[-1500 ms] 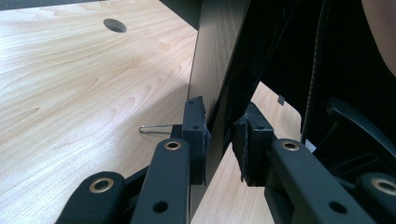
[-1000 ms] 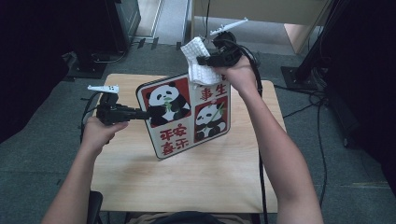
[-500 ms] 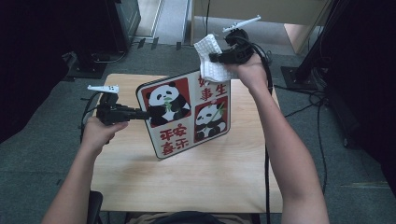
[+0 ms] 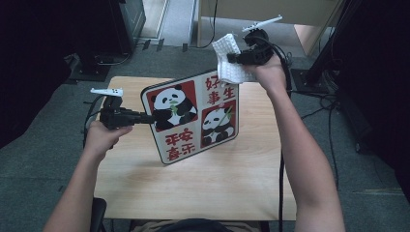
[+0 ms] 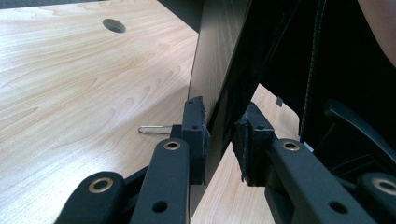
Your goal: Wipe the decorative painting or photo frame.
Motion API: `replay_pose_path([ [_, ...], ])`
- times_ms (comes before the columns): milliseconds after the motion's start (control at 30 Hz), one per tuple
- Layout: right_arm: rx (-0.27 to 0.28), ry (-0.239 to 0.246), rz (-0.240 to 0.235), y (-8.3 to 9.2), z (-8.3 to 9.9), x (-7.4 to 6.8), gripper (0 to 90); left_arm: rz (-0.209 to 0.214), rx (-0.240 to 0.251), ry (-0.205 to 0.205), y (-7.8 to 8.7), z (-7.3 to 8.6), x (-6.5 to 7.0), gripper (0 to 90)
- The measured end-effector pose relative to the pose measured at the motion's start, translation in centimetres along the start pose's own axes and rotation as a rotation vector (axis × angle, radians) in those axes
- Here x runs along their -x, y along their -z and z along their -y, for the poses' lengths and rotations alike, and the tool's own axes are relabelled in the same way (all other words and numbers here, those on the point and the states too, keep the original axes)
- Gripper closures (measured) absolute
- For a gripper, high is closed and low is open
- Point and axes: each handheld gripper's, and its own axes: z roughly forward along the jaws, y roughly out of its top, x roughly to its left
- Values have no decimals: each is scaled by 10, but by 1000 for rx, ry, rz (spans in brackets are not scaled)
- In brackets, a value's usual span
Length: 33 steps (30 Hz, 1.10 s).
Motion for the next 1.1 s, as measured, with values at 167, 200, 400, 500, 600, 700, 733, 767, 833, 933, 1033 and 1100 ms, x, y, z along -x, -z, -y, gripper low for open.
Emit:
replay_pose_path([
  [167, -4, 7, 22, 3, 2, 3, 766, -1, 0, 1, 0, 0, 0, 758],
  [200, -6, 12, 29, 4, 2, 4, 766, -1, 1, 2, 0, 0, 0, 757],
  [400, -17, -2, 64, 7, 8, 12, 769, 2, 0, 3, 0, 0, -1, 757],
  [500, -15, -3, 71, 7, 11, 14, 771, 2, 0, 1, 0, 0, -1, 757],
  [600, -9, -12, 71, 7, 14, 15, 772, 0, 0, 0, 0, 0, -1, 757],
  [700, -18, -17, 79, 7, 17, 17, 776, 2, 0, 1, 0, 1, -2, 757],
  [733, -21, -8, 81, 6, 18, 18, 778, 2, 0, 0, 0, 1, -2, 757],
  [767, -33, -15, 89, 6, 20, 19, 778, 2, 0, 1, 0, 1, -2, 757],
  [833, -42, -19, 94, 5, 23, 20, 780, 1, 0, 1, 0, 1, -2, 757],
  [933, -41, -27, 95, 4, 26, 22, 781, 1, 0, 1, 0, 1, -2, 757],
  [1033, -39, -37, 97, 4, 28, 22, 781, 1, -2, -1, 0, 1, -2, 757],
  [1100, -33, -40, 93, 6, 30, 24, 781, 2, -2, 0, 0, 1, -2, 757],
])
